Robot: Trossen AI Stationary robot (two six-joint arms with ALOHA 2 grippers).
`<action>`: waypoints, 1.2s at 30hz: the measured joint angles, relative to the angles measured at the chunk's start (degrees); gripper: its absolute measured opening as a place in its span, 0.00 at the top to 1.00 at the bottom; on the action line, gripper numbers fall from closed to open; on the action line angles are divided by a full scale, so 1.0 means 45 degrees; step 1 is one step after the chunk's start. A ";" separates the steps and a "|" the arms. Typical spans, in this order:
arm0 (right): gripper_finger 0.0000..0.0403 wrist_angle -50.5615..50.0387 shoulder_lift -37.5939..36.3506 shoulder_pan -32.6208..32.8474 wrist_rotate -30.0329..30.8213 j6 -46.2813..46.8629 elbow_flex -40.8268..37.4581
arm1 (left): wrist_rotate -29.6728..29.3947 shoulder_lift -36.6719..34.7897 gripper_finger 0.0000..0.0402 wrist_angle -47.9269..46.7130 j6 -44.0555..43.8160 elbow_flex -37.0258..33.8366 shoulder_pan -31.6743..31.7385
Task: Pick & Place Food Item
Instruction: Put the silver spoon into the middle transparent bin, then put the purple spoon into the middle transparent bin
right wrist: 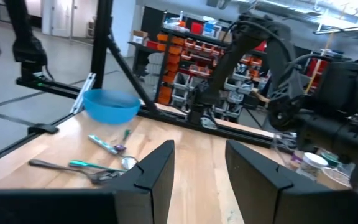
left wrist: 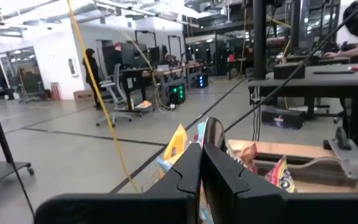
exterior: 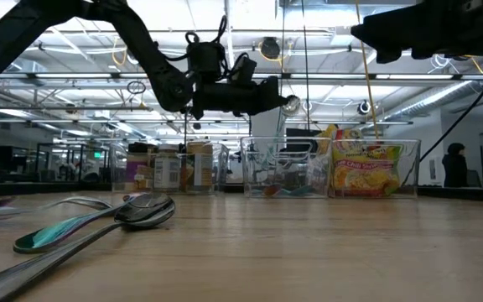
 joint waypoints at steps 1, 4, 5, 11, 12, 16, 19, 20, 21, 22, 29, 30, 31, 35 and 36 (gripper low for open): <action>0.67 0.0030 0.0004 -0.0068 -0.0001 0.0000 0.0000 | -0.0023 0.0000 0.95 -0.0041 0.0003 0.0000 0.0005; 0.67 0.0068 0.0000 -0.0246 -0.0015 0.0000 0.0000 | -0.0054 -0.0010 0.95 -0.0048 -0.0006 0.0000 0.0005; 0.67 0.0063 0.0000 -0.0292 -0.0015 0.0000 0.0000 | -0.0054 -0.0015 0.95 -0.0053 -0.0039 0.0000 0.0005; 0.67 0.0063 0.0000 -0.0482 -0.0019 0.0000 0.0000 | -0.0064 -0.0015 0.94 -0.0246 -0.0165 0.0000 -0.0005; 0.67 0.0063 0.0000 -0.0503 -0.0019 0.0000 0.0000 | -0.0069 -0.0015 0.94 -0.0336 -0.0252 0.0000 -0.0005; 0.67 0.0063 0.0000 -0.0502 -0.0015 0.0000 0.0000 | -0.0397 -0.0015 0.93 -0.0920 -0.0482 0.0000 -0.0039; 0.67 0.0061 0.0000 -0.0502 -0.0019 0.0000 0.0000 | -0.0717 -0.0015 0.88 -0.1248 -0.0470 0.0000 -0.0095; 0.67 0.0058 0.0000 -0.0502 -0.0019 0.0000 0.0000 | -0.0769 -0.0015 0.86 -0.1279 -0.0486 0.0000 -0.0123; 0.67 0.0058 0.0000 -0.0502 -0.0019 0.0000 0.0000 | -0.0877 -0.0015 0.83 -0.1282 -0.0494 0.0000 -0.0154; 0.67 0.0058 0.0000 -0.0502 -0.0019 0.0000 0.0000 | -0.1036 -0.0015 0.80 -0.1294 -0.0500 0.0000 -0.0189; 0.67 0.0053 0.0000 -0.0502 -0.0019 0.0002 0.0000 | -0.1298 -0.0377 0.58 -0.1450 -0.0131 0.0000 -0.0477; 0.67 0.0058 0.0000 -0.0502 -0.0019 0.0005 0.0000 | -0.1298 -0.0564 0.55 -0.1527 -0.0104 0.0000 -0.0538; 0.67 0.0053 0.0000 -0.0502 -0.0019 0.0005 0.0000 | -0.1293 -0.0846 0.53 -0.1809 -0.0099 0.0000 -0.0613; 0.67 0.0032 0.0000 -0.0497 -0.0019 0.0005 0.0000 | -0.1291 -0.2559 0.46 -0.4354 0.0415 0.0000 -0.1062; 0.67 0.0022 0.0000 -0.0497 -0.0019 0.0005 0.0000 | -0.1288 -0.3102 0.45 -0.5196 0.0771 0.0000 -0.1199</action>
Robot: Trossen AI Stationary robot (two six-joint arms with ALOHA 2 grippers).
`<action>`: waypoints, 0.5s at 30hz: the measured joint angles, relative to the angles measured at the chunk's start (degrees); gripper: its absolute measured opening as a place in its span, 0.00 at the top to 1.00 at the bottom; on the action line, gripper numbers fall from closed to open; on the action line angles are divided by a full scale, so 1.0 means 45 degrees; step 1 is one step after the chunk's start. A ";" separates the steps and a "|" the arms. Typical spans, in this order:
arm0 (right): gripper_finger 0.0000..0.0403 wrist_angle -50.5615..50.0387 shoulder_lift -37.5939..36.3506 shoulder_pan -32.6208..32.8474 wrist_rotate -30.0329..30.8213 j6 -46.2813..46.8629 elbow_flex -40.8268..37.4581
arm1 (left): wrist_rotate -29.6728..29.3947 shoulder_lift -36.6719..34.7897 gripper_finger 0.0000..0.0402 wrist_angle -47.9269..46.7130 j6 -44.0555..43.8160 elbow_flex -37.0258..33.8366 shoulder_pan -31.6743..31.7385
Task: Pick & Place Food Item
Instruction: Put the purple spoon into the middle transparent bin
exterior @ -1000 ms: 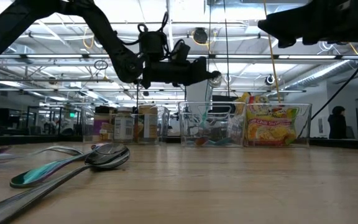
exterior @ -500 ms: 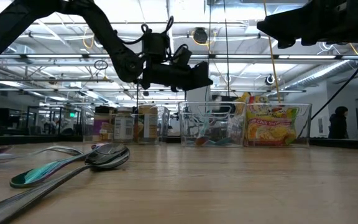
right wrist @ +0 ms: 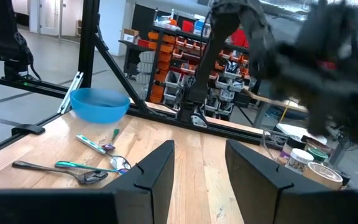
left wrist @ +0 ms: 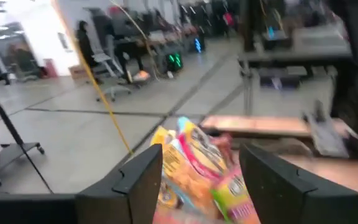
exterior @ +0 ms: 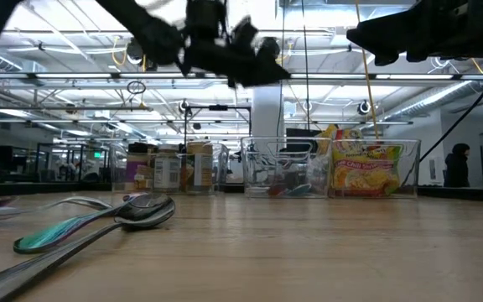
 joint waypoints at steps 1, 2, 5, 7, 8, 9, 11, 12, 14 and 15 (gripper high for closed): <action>0.67 -0.0019 0.0000 0.0000 0.0000 0.0000 0.0000 | -0.0003 -0.0573 0.44 -0.0895 0.0377 0.0000 -0.0166; 0.67 -0.0054 0.0000 -0.0001 0.0000 0.0000 0.0000 | -0.0003 -0.1148 0.44 -0.1692 0.0692 0.0000 -0.0328; 0.67 -0.0061 0.0005 -0.0005 0.0000 0.0000 0.0000 | 0.0005 -0.2935 0.44 -0.4398 0.0993 0.0005 -0.0910; 0.67 -0.0065 0.0002 0.0000 0.0000 0.0000 0.0000 | 0.0010 -0.4075 0.44 -0.6377 0.0787 0.0010 -0.1327; 0.67 -0.0062 0.0001 -0.0001 0.0000 0.0000 0.0000 | 0.0013 -0.4602 0.44 -0.7338 0.0634 0.0010 -0.1543; 0.67 -0.0062 0.0003 0.0000 0.0000 0.0000 0.0000 | 0.0016 -0.5084 0.44 -0.8322 0.0445 0.0010 -0.1753; 0.67 -0.0061 0.0002 -0.0002 0.0000 0.0002 0.0000 | 0.0031 -0.6001 0.44 -1.0354 -0.0131 0.0010 -0.2170; 0.67 -0.0065 0.0001 -0.0001 0.0000 0.0032 0.0000 | 0.0040 -0.6357 0.44 -1.1432 -0.0589 0.0010 -0.2394; 0.67 -0.0061 0.0000 0.0000 0.0000 0.0131 0.0000 | 0.0138 -0.6927 0.44 -1.3514 -0.1828 0.0010 -0.2855; 0.67 -0.0061 0.0000 0.0000 0.0000 0.0136 0.0000 | 0.0290 -0.7128 0.44 -1.4575 -0.2504 0.0010 -0.3101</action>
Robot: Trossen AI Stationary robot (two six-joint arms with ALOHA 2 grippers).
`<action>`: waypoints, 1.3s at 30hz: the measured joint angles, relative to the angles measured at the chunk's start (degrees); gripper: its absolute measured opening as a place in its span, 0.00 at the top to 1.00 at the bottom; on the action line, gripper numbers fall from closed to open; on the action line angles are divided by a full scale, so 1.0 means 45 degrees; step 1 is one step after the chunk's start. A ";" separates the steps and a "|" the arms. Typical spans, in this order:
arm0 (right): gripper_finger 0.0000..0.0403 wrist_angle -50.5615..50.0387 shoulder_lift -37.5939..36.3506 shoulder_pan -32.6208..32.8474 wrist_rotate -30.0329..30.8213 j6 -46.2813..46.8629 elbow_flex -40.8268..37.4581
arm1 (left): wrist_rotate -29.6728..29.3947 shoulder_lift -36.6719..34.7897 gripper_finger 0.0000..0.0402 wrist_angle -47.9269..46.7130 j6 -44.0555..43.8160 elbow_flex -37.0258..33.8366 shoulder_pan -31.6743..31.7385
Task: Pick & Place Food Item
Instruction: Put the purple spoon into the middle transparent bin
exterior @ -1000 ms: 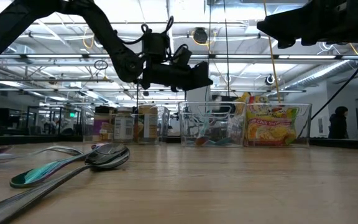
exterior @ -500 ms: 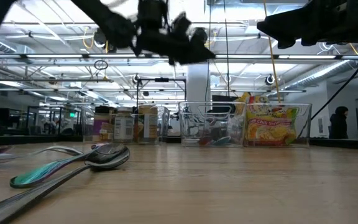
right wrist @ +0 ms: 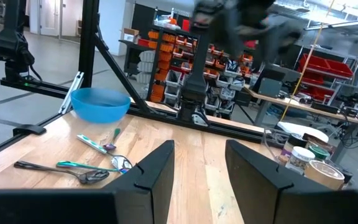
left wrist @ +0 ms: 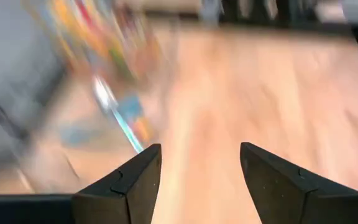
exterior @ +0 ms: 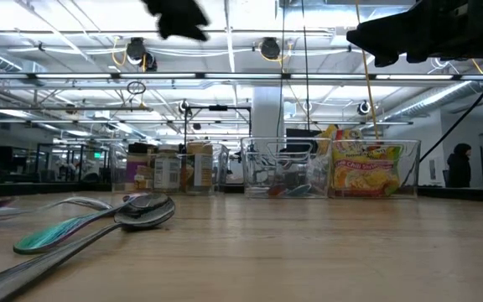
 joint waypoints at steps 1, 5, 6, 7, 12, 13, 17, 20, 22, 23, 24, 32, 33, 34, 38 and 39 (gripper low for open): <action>0.67 0.0000 0.0001 0.0000 0.0000 0.0004 0.0000 | 0.0178 -0.0157 0.44 -0.1041 -0.0669 0.0000 -0.0255; 0.67 0.0000 0.0002 0.0000 0.0000 0.0005 0.0000 | 0.0617 -0.0203 0.44 -0.4548 -0.2902 -0.0009 -0.1621; 0.67 0.0000 0.0000 0.0000 0.0000 0.0005 0.0000 | 0.0592 -0.0117 0.44 -0.5081 -0.3412 -0.0085 -0.2060; 0.67 0.0000 0.0000 0.0000 0.0000 0.0005 0.0001 | 0.0541 0.0015 0.44 -0.5244 -0.3910 -0.0210 -0.2480; 0.67 -0.0007 0.0005 0.0000 0.0005 0.0332 0.0010 | 0.0416 0.0578 0.44 -0.4715 -0.4996 -0.1233 -0.4382; 0.67 -0.0008 0.0005 0.0000 0.0005 0.0340 0.0010 | 0.0399 0.0704 0.44 -0.4493 -0.5172 -0.1417 -0.4700; 0.67 -0.0066 0.0005 0.0004 0.0005 0.0344 0.0010 | 0.0321 0.1321 0.44 -0.3475 -0.5910 -0.2242 -0.5736; 0.67 -0.0112 0.0004 0.0002 0.0004 0.0341 0.0010 | 0.0320 0.1788 0.44 -0.2280 -0.6196 -0.2858 -0.6329; 0.67 -0.0112 0.0005 0.0002 0.0002 0.0343 0.0010 | 0.0350 0.2165 0.44 -0.1658 -0.6448 -0.3213 -0.6678; 0.67 -0.0112 0.0005 0.0005 0.0005 0.0343 0.0010 | 0.0427 0.2334 0.44 -0.1352 -0.6534 -0.3354 -0.6812; 0.67 -0.0112 0.0005 0.0004 0.0005 0.0345 0.0010 | 0.0530 0.2481 0.44 -0.1097 -0.6623 -0.3453 -0.6921; 0.67 -0.0107 0.0000 0.0001 0.0005 0.0350 0.0010 | 0.0722 0.3742 0.44 -0.0325 -0.6486 -0.3580 -0.7739; 0.67 -0.0119 0.0003 0.0005 0.0005 0.0367 0.0010 | 0.0723 0.3902 0.44 -0.0354 -0.6373 -0.3583 -0.7832; 0.67 -0.0148 0.0005 0.0005 0.0003 0.0452 0.0010 | 0.0723 0.4065 0.44 -0.0388 -0.6286 -0.3585 -0.7929; 0.67 -0.0160 0.0000 0.0005 0.0000 0.0779 0.0010 | 0.0715 0.4709 0.44 -0.0268 -0.6215 -0.3580 -0.8159; 0.67 -0.0174 0.0005 0.0004 0.0005 0.0778 0.0010 | 0.0705 0.4876 0.44 -0.0254 -0.6205 -0.3584 -0.8180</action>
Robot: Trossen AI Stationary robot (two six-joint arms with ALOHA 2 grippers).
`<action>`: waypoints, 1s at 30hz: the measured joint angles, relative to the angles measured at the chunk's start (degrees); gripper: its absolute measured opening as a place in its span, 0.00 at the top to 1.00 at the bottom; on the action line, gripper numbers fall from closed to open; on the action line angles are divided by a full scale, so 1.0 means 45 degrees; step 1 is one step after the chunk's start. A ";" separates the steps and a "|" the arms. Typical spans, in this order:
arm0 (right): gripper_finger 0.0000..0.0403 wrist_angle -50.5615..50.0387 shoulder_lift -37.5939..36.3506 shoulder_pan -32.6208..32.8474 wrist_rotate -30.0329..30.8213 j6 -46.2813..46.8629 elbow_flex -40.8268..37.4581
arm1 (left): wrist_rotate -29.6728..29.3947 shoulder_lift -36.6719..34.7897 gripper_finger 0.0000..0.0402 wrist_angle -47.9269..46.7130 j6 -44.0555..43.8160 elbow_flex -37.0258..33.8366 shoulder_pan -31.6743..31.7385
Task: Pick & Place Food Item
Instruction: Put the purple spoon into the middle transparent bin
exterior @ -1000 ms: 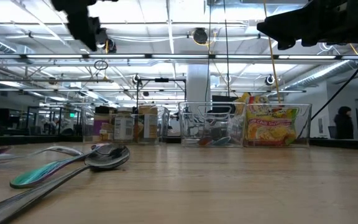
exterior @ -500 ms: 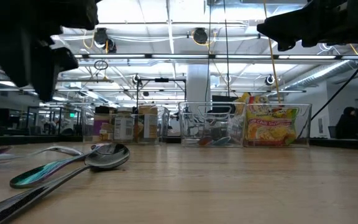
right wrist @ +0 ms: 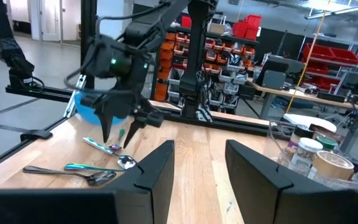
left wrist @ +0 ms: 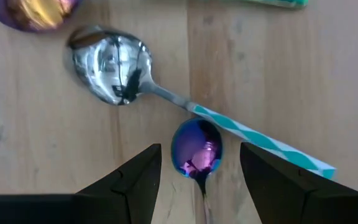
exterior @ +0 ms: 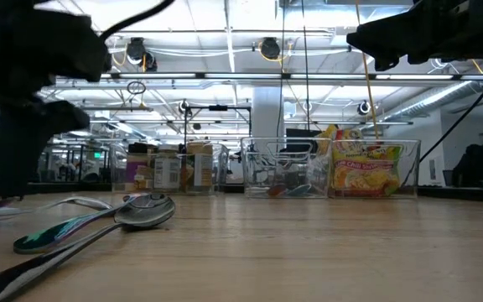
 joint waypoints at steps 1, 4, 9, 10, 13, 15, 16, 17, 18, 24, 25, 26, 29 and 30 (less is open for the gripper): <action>0.67 -0.0001 0.0000 0.0000 0.0000 0.0001 0.0000 | -0.0027 0.0149 0.44 0.0009 -0.0005 0.0000 -0.0012; 0.67 -0.0025 0.0000 0.0001 0.0000 0.0009 0.0000 | -0.0297 0.0554 0.44 0.0056 -0.0007 0.0002 -0.0007; 0.67 -0.0021 0.0000 0.0005 -0.0004 0.0225 0.0000 | -0.0683 0.0855 0.45 0.0098 0.0129 0.0062 -0.0021; 0.67 -0.0021 0.0000 0.0005 0.0000 0.0242 0.0000 | -0.0722 0.0856 0.46 0.0089 0.0152 0.0058 -0.0021; 0.67 -0.0025 0.0000 0.0005 -0.0001 0.0274 0.0000 | -0.0896 0.0856 0.53 0.0073 0.0180 0.0053 -0.0031; 0.67 -0.0023 0.0000 0.0005 -0.0003 0.0358 0.0000 | -0.0952 0.0851 0.60 0.0056 0.0180 0.0044 -0.0024; 0.67 -0.0025 0.0000 0.0005 0.0000 0.0420 0.0000 | -0.0964 0.0851 0.63 0.0046 0.0175 0.0044 -0.0019; 0.67 -0.0023 0.0000 0.0005 0.0000 0.0492 0.0000 | -0.0973 0.0851 0.67 0.0039 0.0180 0.0044 -0.0016; 0.67 -0.0025 0.0000 0.0005 -0.0003 0.0516 0.0000 | -0.0987 0.0851 0.69 0.0034 0.0180 0.0044 -0.0016; 0.67 -0.0025 0.0000 0.0005 0.0000 0.0519 0.0000 | -0.0995 0.0856 0.69 0.0049 0.0180 0.0034 0.0003; 0.67 -0.0025 0.0000 0.0005 -0.0005 0.0519 0.0000 | -0.1012 0.0860 0.67 0.0053 0.0180 0.0030 0.0003; 0.67 -0.0025 0.0000 0.0005 0.0000 0.0519 0.0000 | -0.1056 0.0866 0.66 0.0062 0.0180 0.0029 -0.0001; 0.67 -0.0025 0.0000 0.0005 0.0000 0.0519 0.0000 | -0.1168 0.0871 0.63 0.0073 0.0180 0.0029 -0.0007; 0.67 -0.0025 0.0000 0.0005 -0.0002 0.0519 0.0000 | -0.1177 0.0871 0.63 0.0073 0.0180 0.0029 -0.0007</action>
